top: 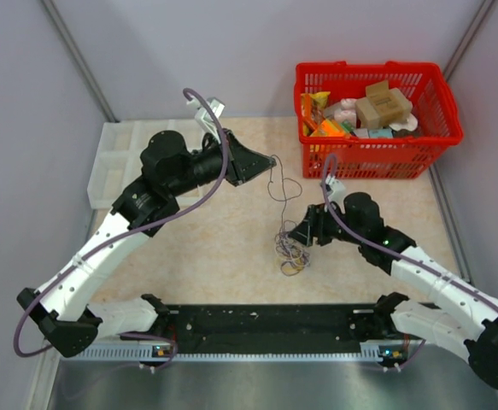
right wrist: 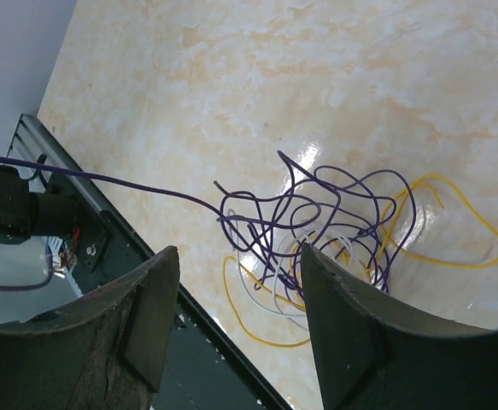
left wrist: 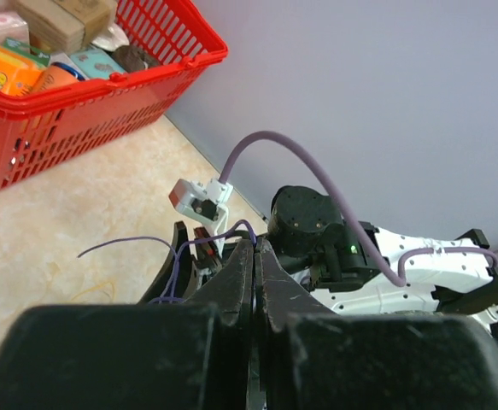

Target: Untangle the cables

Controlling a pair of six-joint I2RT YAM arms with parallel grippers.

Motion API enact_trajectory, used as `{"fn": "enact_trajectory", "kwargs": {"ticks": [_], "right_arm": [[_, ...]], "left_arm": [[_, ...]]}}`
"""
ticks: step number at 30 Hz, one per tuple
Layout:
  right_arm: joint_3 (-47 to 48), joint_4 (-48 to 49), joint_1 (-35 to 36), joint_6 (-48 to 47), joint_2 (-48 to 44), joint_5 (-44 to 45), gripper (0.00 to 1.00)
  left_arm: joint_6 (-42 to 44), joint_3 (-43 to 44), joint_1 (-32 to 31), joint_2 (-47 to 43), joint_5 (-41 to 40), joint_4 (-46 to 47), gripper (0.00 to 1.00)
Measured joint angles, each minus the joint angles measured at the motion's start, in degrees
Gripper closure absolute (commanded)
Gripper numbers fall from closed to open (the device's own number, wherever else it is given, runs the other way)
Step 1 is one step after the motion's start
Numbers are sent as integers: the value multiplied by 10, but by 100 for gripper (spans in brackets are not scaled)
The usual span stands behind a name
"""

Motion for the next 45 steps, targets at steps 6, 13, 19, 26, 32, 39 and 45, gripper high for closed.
{"fn": "enact_trajectory", "kwargs": {"ticks": [6,13,19,26,32,39,45], "right_arm": [[-14,53,31,1,37,-4,45],[-29,93,55,30,86,35,47],[-82,157,55,69,99,68,43],[-124,280,56,130,206,74,54],[-115,293,57,140,245,99,83],[-113,292,56,141,245,133,95],[-113,285,53,141,245,146,100]], "left_arm": [[15,29,0,0,-14,-21,100],[27,64,0,0,-29,-38,100],[54,133,0,0,-59,-63,100],[61,169,0,0,-67,-65,100],[84,205,0,0,-82,-91,100],[147,276,0,-6,-136,-139,100],[215,344,0,-29,-214,-177,100]]}}
